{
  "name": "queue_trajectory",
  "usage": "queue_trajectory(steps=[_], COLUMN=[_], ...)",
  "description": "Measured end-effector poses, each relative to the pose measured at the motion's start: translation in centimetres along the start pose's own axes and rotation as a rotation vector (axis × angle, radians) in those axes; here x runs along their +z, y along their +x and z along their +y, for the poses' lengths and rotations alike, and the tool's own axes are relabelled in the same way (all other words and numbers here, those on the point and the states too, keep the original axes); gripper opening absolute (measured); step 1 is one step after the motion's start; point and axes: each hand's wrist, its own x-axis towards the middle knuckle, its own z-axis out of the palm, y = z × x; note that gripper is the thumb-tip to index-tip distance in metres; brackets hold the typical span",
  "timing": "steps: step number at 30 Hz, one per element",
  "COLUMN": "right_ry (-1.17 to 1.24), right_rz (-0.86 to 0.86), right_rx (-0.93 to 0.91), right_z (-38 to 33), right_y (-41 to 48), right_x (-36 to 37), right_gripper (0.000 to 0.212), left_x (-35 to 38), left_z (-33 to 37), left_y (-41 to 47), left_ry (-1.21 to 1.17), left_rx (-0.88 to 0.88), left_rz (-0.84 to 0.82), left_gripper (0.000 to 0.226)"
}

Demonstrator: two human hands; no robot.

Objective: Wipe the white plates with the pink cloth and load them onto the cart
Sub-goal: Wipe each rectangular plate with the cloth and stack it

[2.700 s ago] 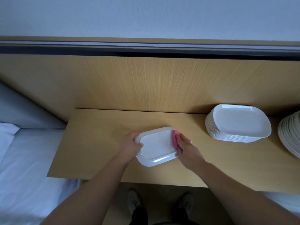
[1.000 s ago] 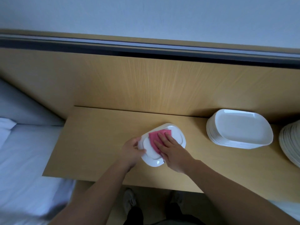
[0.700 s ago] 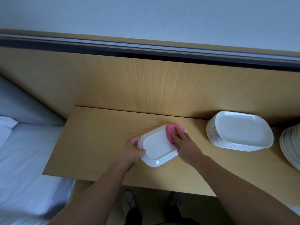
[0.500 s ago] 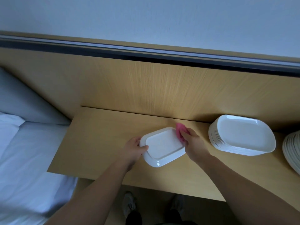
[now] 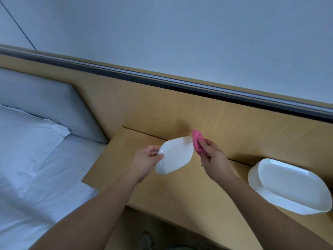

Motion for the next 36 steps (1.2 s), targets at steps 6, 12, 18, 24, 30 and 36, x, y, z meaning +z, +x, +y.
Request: queue_trajectory(steps=[6,12,18,24,30,36], right_ry=[-0.049,-0.140,-0.212,-0.286,-0.325,-0.344], right_rz=[-0.052,-0.088,-0.085,-0.082,-0.099,-0.100], right_rx=[-0.061,-0.111,-0.118,-0.078,-0.005,0.050], right_z=[-2.5,-4.2,-5.8,-6.0,-6.4,-6.8], right_y=[2.3,3.5,3.9,3.9,3.5,2.9], right_x=[1.8,4.4,6.7,8.7,10.7,11.4], right_gripper=[0.056,0.053,0.051,0.050,0.050,0.049], left_x=[-4.5,-8.3,-11.2,-13.2,-14.2,-14.9], left_z=[-0.3,-2.8,-6.6,-9.1,-12.2,-14.0], left_y=[-0.3,0.6,2.9,5.1,6.4,6.7], left_ry=[0.409,0.809,0.892,0.982,0.982,1.142], left_rx=[0.172,0.268,0.279,0.207,0.119,0.309], left_rz=[0.155,0.215,0.186,0.072,-0.097,-0.142], left_gripper=[0.023,0.032,0.034,0.036,0.029,0.019])
